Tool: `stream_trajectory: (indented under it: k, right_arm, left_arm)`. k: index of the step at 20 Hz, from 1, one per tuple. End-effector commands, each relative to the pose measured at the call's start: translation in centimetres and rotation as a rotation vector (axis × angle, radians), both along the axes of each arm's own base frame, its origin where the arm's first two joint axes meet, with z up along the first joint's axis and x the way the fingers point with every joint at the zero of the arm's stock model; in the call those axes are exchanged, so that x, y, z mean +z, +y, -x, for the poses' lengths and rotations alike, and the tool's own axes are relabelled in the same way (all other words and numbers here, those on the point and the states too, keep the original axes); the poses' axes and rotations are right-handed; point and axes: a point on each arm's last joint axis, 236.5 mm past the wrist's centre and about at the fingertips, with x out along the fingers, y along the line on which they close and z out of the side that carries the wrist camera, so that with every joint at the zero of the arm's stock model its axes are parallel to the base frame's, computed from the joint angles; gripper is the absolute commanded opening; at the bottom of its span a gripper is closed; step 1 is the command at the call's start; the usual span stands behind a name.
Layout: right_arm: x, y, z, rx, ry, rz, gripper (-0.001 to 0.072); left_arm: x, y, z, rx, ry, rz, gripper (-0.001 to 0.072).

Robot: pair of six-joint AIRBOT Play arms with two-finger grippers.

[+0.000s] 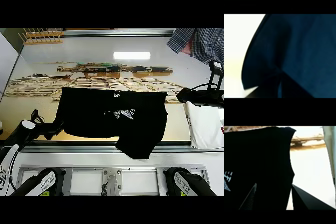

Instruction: Fold the clothes and pants, and hang the long-sleeved shirts on hangers.

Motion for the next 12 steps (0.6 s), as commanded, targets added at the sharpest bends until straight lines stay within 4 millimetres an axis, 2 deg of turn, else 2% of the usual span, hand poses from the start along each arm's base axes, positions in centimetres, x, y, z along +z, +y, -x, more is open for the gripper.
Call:
stream_trajectory:
  k: [1, 4, 6, 7, 9, 10, 12]
  right_arm:
    - [-2.7, -1.0, 3.4, 0.024, 0.148, 0.039, 0.0471]
    - [-8.8, -0.5, 10.0, 0.02, 0.403, -0.032, 0.0472]
    - [-12.6, 1.1, 14.2, 0.031, 0.552, -0.097, 0.0473]
    - [-14.1, 2.7, 15.7, 0.033, 0.596, -0.163, 0.0473]
    - [-15.7, 5.9, 17.3, 0.022, 0.637, -0.309, 0.0472]
    - [-16.3, 6.9, 17.8, 0.013, 0.65, -0.354, 0.0472]
    - [-17.7, 7.5, 19.0, -0.045, 0.688, -0.386, 0.0471]
  left_arm:
    - [0.9, -0.9, -1.0, -0.069, -0.013, -0.012, 0.0007]
    - [1.2, -1.7, 2.0, -0.138, 0.011, -0.033, 0.0007]
    - [1.3, -2.4, 4.3, -0.164, 0.026, -0.028, 0.0007]
    - [1.3, -2.7, 5.2, -0.169, 0.025, -0.025, 0.0007]
    - [1.7, -3.0, 6.2, -0.174, 0.008, -0.025, 0.0007]
    - [1.9, -3.1, 6.4, -0.175, -0.007, -0.03, 0.0007]
    - [2.4, -3.1, 6.4, -0.176, -0.035, -0.038, 0.0007]
